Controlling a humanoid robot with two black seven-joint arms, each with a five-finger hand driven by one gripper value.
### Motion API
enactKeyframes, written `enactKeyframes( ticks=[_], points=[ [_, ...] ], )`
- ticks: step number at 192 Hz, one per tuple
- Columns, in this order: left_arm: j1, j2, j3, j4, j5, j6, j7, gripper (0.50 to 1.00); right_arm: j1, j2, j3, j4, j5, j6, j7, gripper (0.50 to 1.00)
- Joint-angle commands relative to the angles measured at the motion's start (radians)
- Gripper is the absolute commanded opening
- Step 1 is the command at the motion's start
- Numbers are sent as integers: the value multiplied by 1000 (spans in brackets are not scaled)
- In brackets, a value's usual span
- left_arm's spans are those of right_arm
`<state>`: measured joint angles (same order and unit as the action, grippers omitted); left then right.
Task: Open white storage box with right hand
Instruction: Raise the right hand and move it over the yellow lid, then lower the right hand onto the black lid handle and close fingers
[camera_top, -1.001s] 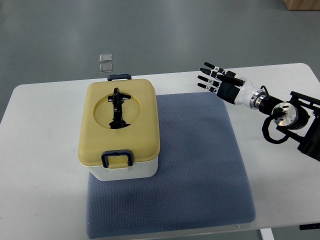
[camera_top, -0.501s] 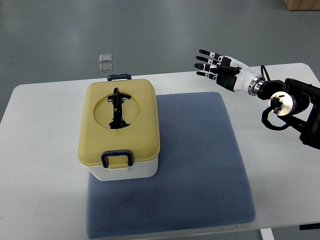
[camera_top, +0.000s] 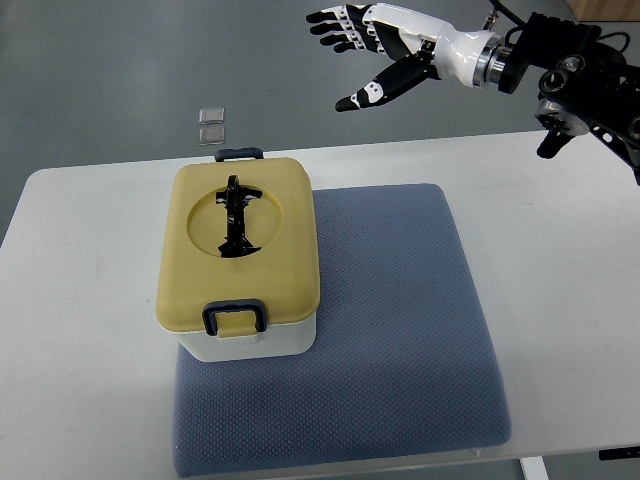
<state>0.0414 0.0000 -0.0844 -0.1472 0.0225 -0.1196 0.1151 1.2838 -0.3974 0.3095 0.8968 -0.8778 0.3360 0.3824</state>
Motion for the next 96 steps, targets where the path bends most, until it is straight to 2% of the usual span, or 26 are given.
enactKeyframes(
  ticks=[1, 35, 67, 96],
  points=[
    [0, 0, 0, 0, 0, 0, 0, 1000, 48, 14, -3, 37, -173, 3, 39, 928],
    [0, 0, 0, 0, 0, 0, 0, 1000, 166, 94, -56, 79, -322, 38, 69, 930],
    [0, 0, 0, 0, 0, 0, 0, 1000, 295, 166, -216, 102, -401, 31, 93, 930],
    [0, 0, 0, 0, -1, 0, 0, 1000, 356, 221, -296, 109, -524, 26, 99, 930]
  ],
)
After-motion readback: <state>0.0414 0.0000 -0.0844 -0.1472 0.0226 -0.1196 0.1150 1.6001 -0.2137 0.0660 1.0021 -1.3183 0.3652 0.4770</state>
